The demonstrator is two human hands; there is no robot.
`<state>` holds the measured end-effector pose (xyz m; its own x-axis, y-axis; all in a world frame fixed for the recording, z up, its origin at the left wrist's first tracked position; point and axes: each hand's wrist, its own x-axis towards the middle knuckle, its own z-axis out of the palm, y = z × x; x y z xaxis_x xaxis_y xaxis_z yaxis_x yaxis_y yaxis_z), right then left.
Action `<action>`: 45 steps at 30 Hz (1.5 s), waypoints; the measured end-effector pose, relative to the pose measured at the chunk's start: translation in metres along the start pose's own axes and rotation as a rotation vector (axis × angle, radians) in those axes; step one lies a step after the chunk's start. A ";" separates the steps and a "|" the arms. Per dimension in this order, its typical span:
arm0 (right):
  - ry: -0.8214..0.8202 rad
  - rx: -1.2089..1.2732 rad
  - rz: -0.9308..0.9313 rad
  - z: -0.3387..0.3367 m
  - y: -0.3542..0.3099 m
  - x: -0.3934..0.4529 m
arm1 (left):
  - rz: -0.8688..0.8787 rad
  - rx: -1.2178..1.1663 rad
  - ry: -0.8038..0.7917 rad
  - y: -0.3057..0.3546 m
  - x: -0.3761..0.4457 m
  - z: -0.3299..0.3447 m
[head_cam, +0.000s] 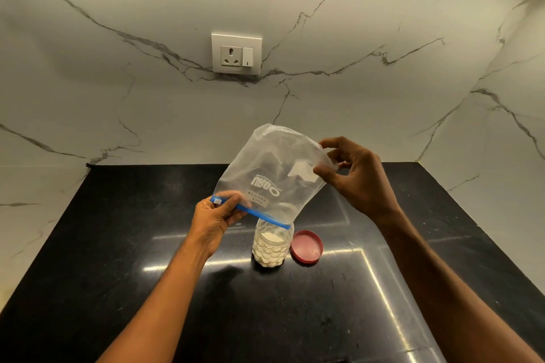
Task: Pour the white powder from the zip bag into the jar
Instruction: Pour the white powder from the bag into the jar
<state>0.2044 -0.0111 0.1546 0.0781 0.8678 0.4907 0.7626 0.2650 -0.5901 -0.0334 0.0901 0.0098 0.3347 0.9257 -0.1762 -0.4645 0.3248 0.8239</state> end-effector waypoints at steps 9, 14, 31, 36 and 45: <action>-0.038 -0.018 0.020 -0.001 0.003 -0.003 | -0.010 0.018 0.006 -0.003 -0.003 -0.003; -0.005 -0.001 0.025 0.000 0.003 -0.004 | -0.011 0.028 0.013 -0.001 -0.003 -0.004; 0.052 0.051 0.025 0.002 0.006 -0.009 | -0.015 0.025 0.037 -0.002 0.002 -0.005; 0.079 0.056 0.018 0.003 0.006 -0.010 | -0.021 0.023 0.022 -0.002 0.003 -0.005; 0.044 0.049 0.009 0.003 0.004 -0.011 | -0.028 0.010 0.025 -0.003 0.002 -0.003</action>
<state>0.2048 -0.0185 0.1451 0.1139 0.8515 0.5118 0.7291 0.2782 -0.6253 -0.0343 0.0916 0.0052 0.3264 0.9210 -0.2127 -0.4471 0.3487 0.8237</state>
